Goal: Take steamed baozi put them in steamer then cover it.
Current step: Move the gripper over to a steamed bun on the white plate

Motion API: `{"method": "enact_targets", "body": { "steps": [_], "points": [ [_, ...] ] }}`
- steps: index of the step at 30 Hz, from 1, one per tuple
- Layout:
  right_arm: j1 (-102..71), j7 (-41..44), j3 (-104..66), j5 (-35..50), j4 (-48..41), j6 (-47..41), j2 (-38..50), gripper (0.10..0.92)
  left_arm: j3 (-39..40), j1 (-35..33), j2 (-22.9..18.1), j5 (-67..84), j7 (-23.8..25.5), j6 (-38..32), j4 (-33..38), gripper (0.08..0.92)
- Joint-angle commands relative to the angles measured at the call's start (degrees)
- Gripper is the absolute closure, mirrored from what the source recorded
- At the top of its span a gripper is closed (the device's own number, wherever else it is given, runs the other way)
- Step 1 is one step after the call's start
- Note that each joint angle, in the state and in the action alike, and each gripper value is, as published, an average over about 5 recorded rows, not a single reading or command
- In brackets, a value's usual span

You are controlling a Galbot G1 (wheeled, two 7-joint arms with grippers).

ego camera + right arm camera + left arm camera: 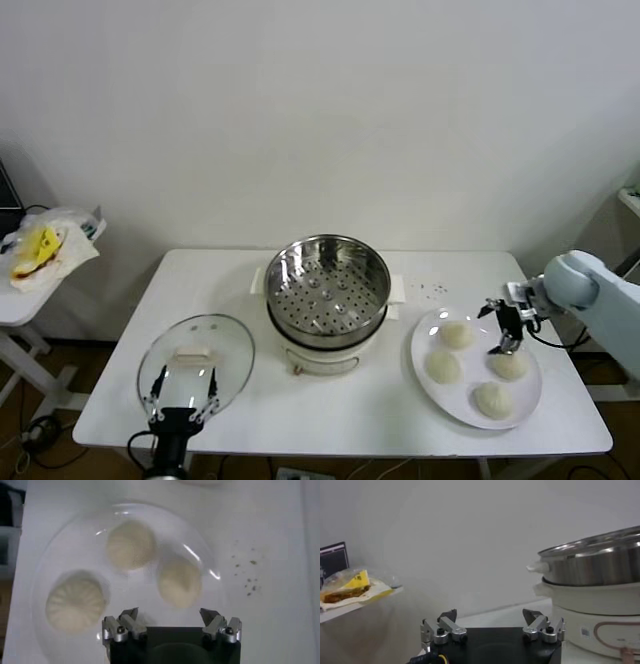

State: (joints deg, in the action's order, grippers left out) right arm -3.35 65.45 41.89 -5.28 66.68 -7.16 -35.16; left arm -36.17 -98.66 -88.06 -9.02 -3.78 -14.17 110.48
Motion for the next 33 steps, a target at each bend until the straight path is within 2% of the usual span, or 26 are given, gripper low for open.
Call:
{"method": "enact_targets", "body": {
  "steps": [1,16,33],
  "points": [
    [9.5,2.6,10.9,-1.4,-9.2,-0.1,-7.5,0.203,-0.4,0.2,0.0,0.1,-0.1,0.2,-0.3,0.177],
    [7.4,1.6,10.5,-1.2,-12.6,0.3,-14.0,0.203,-1.2,0.9,0.1,0.2,-0.1,0.4,-1.0,0.177],
    [6.4,0.9,10.9,-2.7,-13.9,1.6,-15.1,0.219,-1.4,1.1,0.3,0.5,0.0,0.8,-1.2,0.177]
  ]
}}
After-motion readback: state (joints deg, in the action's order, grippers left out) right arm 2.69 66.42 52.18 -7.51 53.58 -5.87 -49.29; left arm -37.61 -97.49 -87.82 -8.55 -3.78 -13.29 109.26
